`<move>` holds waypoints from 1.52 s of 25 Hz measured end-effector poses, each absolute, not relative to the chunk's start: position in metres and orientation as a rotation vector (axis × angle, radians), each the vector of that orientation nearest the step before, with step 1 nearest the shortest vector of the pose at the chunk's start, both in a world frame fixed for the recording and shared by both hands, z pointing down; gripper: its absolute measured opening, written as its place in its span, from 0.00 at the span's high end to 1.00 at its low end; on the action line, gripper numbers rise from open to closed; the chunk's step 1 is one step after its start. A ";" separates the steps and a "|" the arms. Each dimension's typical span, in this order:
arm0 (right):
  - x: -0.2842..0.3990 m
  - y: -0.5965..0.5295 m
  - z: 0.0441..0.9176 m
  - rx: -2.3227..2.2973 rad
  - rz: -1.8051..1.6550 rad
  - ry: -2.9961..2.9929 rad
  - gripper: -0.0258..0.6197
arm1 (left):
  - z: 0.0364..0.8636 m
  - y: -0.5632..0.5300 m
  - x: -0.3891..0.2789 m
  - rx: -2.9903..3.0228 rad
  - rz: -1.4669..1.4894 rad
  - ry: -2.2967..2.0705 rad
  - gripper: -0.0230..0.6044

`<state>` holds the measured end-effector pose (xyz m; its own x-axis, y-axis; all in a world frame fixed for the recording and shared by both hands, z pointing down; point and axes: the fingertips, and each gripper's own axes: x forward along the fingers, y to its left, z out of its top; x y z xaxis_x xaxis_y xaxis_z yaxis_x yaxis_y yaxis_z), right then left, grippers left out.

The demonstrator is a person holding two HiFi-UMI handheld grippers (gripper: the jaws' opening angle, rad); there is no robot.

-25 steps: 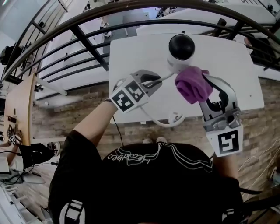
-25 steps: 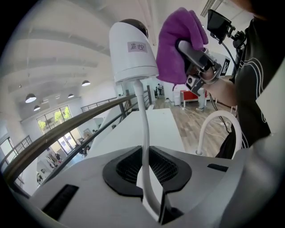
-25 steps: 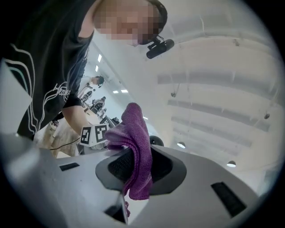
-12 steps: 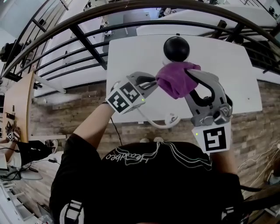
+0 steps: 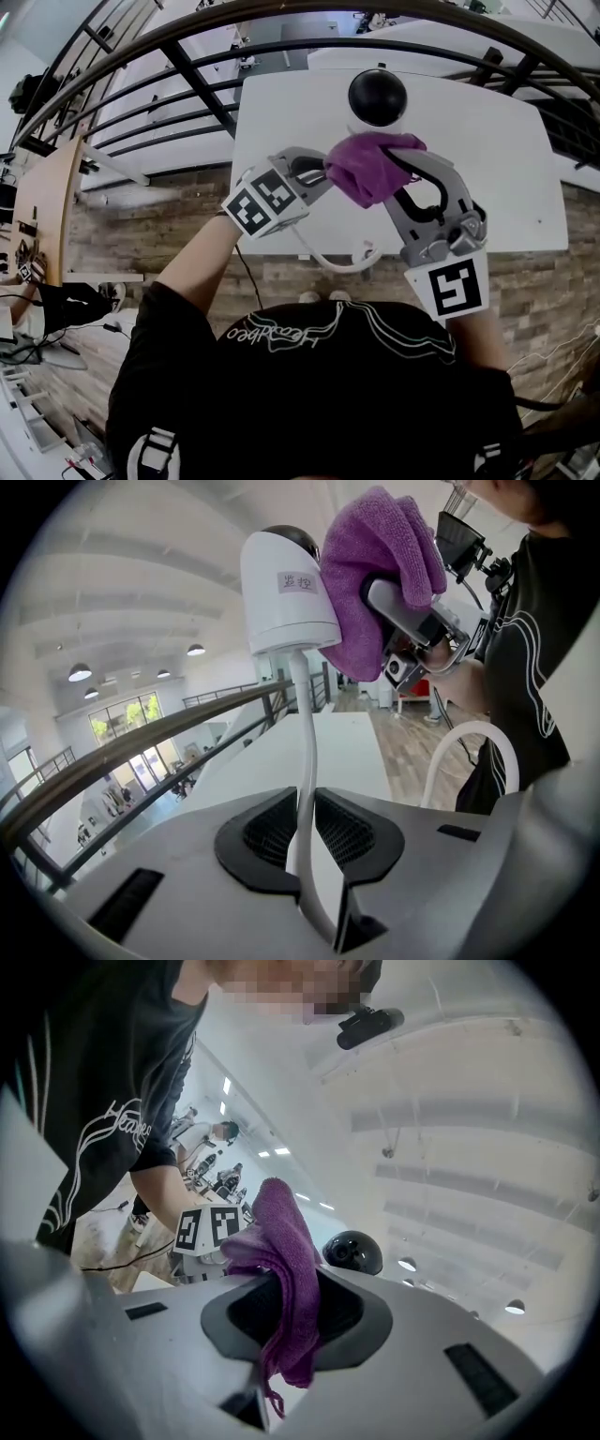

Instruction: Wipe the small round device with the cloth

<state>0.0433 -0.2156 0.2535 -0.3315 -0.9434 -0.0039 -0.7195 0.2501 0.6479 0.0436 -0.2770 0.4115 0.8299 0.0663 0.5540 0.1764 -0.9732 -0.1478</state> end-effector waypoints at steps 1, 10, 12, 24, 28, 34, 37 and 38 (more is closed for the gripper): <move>0.044 -0.214 0.257 1.503 -0.780 -2.156 0.86 | 0.411 -0.276 0.044 -2.818 -0.845 -0.184 0.87; 0.042 -0.204 0.287 1.381 -0.637 -2.290 0.86 | 0.407 -0.273 0.041 -2.815 -0.865 -0.169 0.87; 0.042 -0.205 0.299 1.367 -0.596 -2.289 0.86 | 0.406 -0.274 0.040 -2.813 -0.861 -0.187 0.87; 0.066 -0.194 0.308 1.537 -0.438 -2.154 0.86 | 0.409 -0.279 0.037 -2.788 -0.844 -0.398 0.87; 0.065 -0.193 0.299 1.650 -0.419 -2.009 0.86 | 0.405 -0.274 0.036 -2.812 -0.838 -0.532 0.87; 0.053 -0.199 0.291 1.926 -0.326 -1.780 0.86 | 0.404 -0.277 0.034 -2.886 -0.809 -0.816 0.87; 0.041 -0.192 0.281 2.064 -0.339 -1.626 0.86 | 0.406 -0.272 0.034 -2.918 -0.778 -0.937 0.87; 0.037 -0.182 0.275 2.117 -0.355 -1.563 0.86 | 0.405 -0.264 0.034 -2.918 -0.764 -0.968 0.87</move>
<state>0.0367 -0.1824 0.2746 0.3131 -0.9468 0.0744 -0.8218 -0.2309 0.5208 0.0345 -0.2636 0.4047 0.6968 0.5693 0.4364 0.5566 -0.8128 0.1717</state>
